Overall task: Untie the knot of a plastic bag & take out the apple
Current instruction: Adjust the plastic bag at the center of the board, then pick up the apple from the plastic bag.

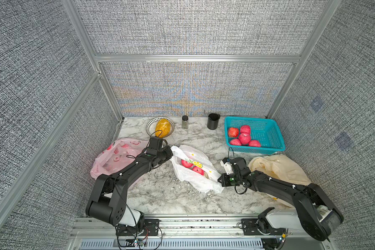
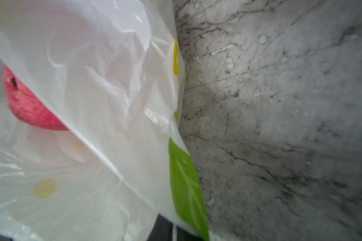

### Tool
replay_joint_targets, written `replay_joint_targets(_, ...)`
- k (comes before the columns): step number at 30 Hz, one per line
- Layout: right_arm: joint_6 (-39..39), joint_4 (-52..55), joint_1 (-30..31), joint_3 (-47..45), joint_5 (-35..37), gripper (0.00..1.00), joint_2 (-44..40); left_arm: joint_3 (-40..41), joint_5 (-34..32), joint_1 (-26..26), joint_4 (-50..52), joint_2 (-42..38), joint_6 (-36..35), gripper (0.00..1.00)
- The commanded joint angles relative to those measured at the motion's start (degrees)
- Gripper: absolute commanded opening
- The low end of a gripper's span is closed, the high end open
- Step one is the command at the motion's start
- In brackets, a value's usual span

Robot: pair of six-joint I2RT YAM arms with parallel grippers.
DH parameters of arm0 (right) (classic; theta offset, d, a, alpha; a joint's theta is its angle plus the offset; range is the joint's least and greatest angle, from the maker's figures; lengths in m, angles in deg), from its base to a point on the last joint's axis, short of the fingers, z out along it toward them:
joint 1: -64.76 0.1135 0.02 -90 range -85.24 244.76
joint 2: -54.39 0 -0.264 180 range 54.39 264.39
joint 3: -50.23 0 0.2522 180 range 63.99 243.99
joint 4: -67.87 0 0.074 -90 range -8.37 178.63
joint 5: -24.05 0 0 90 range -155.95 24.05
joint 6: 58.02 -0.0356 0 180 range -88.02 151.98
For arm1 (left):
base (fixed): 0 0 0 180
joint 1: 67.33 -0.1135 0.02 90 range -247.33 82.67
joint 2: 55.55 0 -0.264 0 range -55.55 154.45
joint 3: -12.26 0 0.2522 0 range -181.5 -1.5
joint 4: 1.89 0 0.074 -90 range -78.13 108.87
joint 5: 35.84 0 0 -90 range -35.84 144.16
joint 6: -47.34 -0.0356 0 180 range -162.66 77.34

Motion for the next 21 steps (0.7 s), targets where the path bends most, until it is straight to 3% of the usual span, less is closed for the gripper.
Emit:
replay_joint_targets(1, 1.41, 4.98, 1.15, 2.93, 2.37, 0.56, -2.73, -0.88, -2.56, 1.24, -2.37, -0.31, -1.87, 0.05)
replay_joint_targets(2, 1.85, 6.24, 1.64, 4.34, 2.30, 0.65, -3.60, -1.24, -2.93, 1.77, -1.96, -0.42, -2.11, 0.05)
replay_joint_targets(6, 3.41, 11.93, 3.94, 11.06, 3.69, 0.81, -5.49, -2.40, -3.97, 3.56, -0.72, -0.68, -3.05, 0.07)
replay_joint_targets(8, 4.33, 14.27, 5.34, 14.74, 5.45, 0.98, -6.41, -2.89, -4.68, 4.43, -0.11, -0.86, -3.45, 0.07)
replay_joint_targets(13, 5.73, 11.83, 7.79, 21.04, 4.49, 0.98, -4.97, -3.30, -6.33, 6.35, 1.63, -1.74, -4.18, 0.07)
replay_joint_targets(21, 5.91, 3.15, 12.93, 24.96, 0.46, 0.97, 8.16, -0.96, -7.04, 8.87, 2.47, -2.92, -3.24, 0.08)
